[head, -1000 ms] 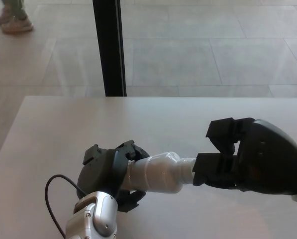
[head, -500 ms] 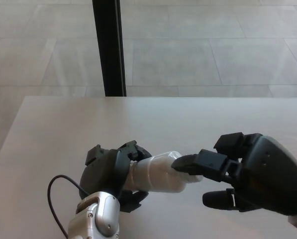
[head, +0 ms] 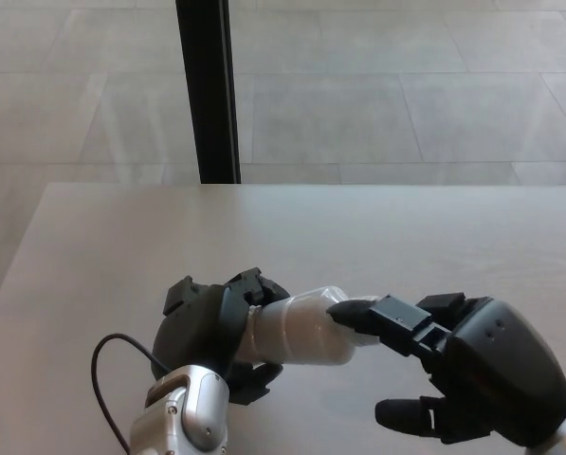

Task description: The robot uses its left hand to to lift the bottle kept on the middle of the desk and tilts it towards its right hand. It then uses its right hand to rotate its cap to open it and places the bottle and cap back on the desk

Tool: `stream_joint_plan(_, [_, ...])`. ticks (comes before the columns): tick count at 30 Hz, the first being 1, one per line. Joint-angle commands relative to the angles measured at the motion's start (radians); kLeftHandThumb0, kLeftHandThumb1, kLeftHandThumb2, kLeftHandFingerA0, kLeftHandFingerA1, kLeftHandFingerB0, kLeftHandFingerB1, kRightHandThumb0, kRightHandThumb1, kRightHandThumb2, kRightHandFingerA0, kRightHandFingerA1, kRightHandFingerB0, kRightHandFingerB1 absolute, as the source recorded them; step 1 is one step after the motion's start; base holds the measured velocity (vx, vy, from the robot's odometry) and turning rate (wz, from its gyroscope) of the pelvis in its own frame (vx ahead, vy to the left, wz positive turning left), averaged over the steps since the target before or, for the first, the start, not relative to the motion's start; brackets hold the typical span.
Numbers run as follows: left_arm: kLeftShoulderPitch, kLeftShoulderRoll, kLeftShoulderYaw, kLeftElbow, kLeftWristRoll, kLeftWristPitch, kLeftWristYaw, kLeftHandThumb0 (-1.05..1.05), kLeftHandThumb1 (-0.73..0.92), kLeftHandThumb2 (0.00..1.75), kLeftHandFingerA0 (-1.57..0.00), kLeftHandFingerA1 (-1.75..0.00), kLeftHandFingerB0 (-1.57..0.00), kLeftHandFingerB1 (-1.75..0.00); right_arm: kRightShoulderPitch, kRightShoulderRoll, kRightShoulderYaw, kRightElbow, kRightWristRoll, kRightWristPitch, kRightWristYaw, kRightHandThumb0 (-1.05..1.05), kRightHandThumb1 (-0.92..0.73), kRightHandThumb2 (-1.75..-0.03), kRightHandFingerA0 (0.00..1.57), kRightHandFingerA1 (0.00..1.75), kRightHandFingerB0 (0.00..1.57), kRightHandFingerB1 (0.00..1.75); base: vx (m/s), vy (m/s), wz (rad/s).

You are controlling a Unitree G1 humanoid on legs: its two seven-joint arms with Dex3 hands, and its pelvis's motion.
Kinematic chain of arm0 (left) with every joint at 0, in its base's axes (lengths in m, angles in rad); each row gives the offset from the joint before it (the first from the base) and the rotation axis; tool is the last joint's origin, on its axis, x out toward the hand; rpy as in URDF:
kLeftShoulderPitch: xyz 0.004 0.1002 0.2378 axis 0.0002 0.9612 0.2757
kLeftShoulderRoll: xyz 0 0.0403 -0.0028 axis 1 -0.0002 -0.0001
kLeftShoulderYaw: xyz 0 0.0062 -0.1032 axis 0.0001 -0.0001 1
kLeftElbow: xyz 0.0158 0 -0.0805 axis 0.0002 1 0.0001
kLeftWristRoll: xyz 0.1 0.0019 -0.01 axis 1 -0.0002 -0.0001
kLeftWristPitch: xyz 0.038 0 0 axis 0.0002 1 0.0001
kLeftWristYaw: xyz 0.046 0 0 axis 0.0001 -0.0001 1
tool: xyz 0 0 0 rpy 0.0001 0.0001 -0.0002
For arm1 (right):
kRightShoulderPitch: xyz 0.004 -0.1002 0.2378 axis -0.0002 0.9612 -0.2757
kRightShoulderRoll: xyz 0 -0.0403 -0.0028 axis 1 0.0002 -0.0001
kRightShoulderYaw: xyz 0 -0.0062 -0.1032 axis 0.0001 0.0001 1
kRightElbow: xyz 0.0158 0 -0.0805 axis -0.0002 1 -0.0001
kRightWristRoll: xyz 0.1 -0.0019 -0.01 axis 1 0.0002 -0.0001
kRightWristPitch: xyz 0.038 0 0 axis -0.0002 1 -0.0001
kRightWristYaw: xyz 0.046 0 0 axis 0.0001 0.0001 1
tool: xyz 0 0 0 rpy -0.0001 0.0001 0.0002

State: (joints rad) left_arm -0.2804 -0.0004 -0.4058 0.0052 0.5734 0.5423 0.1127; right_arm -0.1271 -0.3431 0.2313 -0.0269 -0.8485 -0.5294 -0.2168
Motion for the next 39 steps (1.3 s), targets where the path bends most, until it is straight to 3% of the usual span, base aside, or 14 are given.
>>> stream_joint_plan(1, [0.027, 0.015, 0.014, -0.004, -0.001, 0.001, -0.009, 0.03, 0.72, 0.78, -0.73, -1.52, -0.73, -0.92, 0.076, 0.107, -0.12, -0.019, 0.144, 0.389, 0.178, -0.67, -0.61, -0.63, 0.93, 1.47, 0.33, 0.4, 0.0, 0.0, 0.0])
stream_joint_plan(4, [0.028, 0.015, 0.015, -0.005, 0.001, 0.007, -0.01, 0.03, 0.72, 0.77, -0.73, -1.33, -0.65, -0.77, 0.061, 0.126, -0.147, -0.009, 0.141, 0.414, 0.172, -0.63, -0.62, -0.62, 0.97, 1.44, 0.36, 0.4, 0.0, 0.0, 0.0])
stream_joint_plan(5, [0.027, 0.017, 0.013, -0.005, 0.003, 0.007, -0.011, 0.02, 0.71, 0.77, -0.69, -1.21, -0.64, -0.75, 0.058, 0.127, -0.153, -0.01, 0.146, 0.418, 0.18, -0.63, -0.51, -0.9, 0.97, 1.27, 0.21, 0.5, 0.0, 0.0, 0.0])
stream_joint_plan(6, [0.029, 0.018, 0.012, -0.008, 0.005, 0.011, -0.013, 0.02, 0.71, 0.76, -0.69, -1.2, -0.65, -0.74, 0.05, 0.125, -0.162, -0.003, 0.149, 0.416, 0.179, -0.62, -0.62, -0.61, 0.97, 1.42, 0.35, 0.41, 0.0, 0.0, 0.0])
stream_joint_plan(12, [0.032, 0.013, 0.014, -0.013, 0.002, 0.011, -0.01, 0.02, 0.7, 0.78, -0.75, -1.23, -0.65, -0.71, 0.023, 0.14, -0.182, -0.007, 0.162, 0.416, 0.185, -0.62, -0.6, -0.61, 1.03, 1.38, 0.41, 0.42, 0.0, 0.0, 0.0])
stream_joint_plan(13, [0.032, 0.008, 0.018, -0.01, -0.004, 0.007, -0.007, 0.02, 0.7, 0.8, -0.66, -1.42, -0.69, -0.97, 0.019, 0.148, -0.179, -0.001, 0.167, 0.404, 0.175, -0.61, -0.61, -0.62, 1.03, 1.36, 0.43, 0.43, 0.0, 0.0, 0.0])
stream_joint_plan(14, [0.03, 0.005, 0.019, -0.007, -0.006, 0.008, -0.006, 0.02, 0.72, 0.79, -0.69, -1.57, -0.74, -1.03, 0.018, 0.153, -0.176, -0.001, 0.166, 0.401, 0.174, -0.65, -0.51, -0.91, 1.15, 1.27, 0.4, 0.56, 0.0, 0.0, 0.0])
stream_joint_plan(16, [0.028, 0.005, 0.018, -0.005, -0.003, 0.012, -0.007, 0.02, 0.72, 0.79, -0.69, -1.57, -0.74, -1.03, 0.019, 0.159, -0.176, -0.008, 0.16, 0.407, 0.18, -0.65, -0.51, -0.91, 1.15, 1.27, 0.4, 0.56, 0.0, 0.0, 0.0])
stream_joint_plan(17, [0.028, 0.007, 0.017, -0.001, -0.004, 0.004, -0.007, 0.02, 0.72, 0.77, -0.73, -1.48, -0.72, -0.9, 0.021, 0.163, -0.172, -0.012, 0.16, 0.406, 0.184, -0.6, -0.61, -0.61, 1.03, 1.39, 0.45, 0.43, 0.0, 0.0, 0.0])
stream_joint_plan(22, [0.017, 0.011, 0.013, 0.004, 0.003, 0.006, -0.009, 0.03, 0.71, 0.79, -0.76, -1.23, -0.68, -0.74, 0.026, 0.174, -0.14, -0.012, 0.149, 0.402, 0.192, -0.6, -0.62, -0.58, 1.03, 1.37, 0.47, 0.44, 0.0, 0.0, 0.0])
stream_joint_plan(25, [0.015, 0.011, 0.018, 0.009, -0.005, 0.003, -0.013, 0.02, 0.73, 0.8, -0.71, -1.54, -0.72, -0.99, 0.031, 0.177, -0.122, -0.012, 0.154, 0.406, 0.201, -0.6, -0.59, -0.61, 1.01, 1.45, 0.46, 0.46, 0.0, 0.0, 0.0])
stream_joint_plan(30, [0.019, 0.007, 0.02, 0.002, -0.001, 0.013, -0.015, 0.01, 0.72, 0.79, -0.73, -1.21, -0.67, -0.73, 0.029, 0.177, -0.099, -0.009, 0.158, 0.421, 0.203, -0.64, -0.47, -0.83, 1.08, 1.35, 0.41, 0.55, 0.0, 0.0, 0.0])
stream_joint_plan(33, [0.019, 0.004, 0.017, 0.0, 0.004, 0.017, -0.012, 0.0, 0.75, 0.72, -0.8, -1.52, -0.74, -0.92, 0.015, 0.176, -0.084, -0.009, 0.158, 0.424, 0.197, -0.6, -0.58, -0.61, 1.01, 1.49, 0.45, 0.47, 0.0, 0.0, 0.0])
stream_joint_plan(39, [0.016, 0.002, 0.016, 0.009, 0.003, 0.006, -0.008, 0.0, 0.77, 0.68, -0.8, -1.48, -0.76, -0.96, -0.006, 0.179, -0.063, -0.021, 0.162, 0.448, 0.197, -0.61, -0.58, -0.61, 0.98, 1.5, 0.43, 0.48, 0.0, 0.0, 0.0])
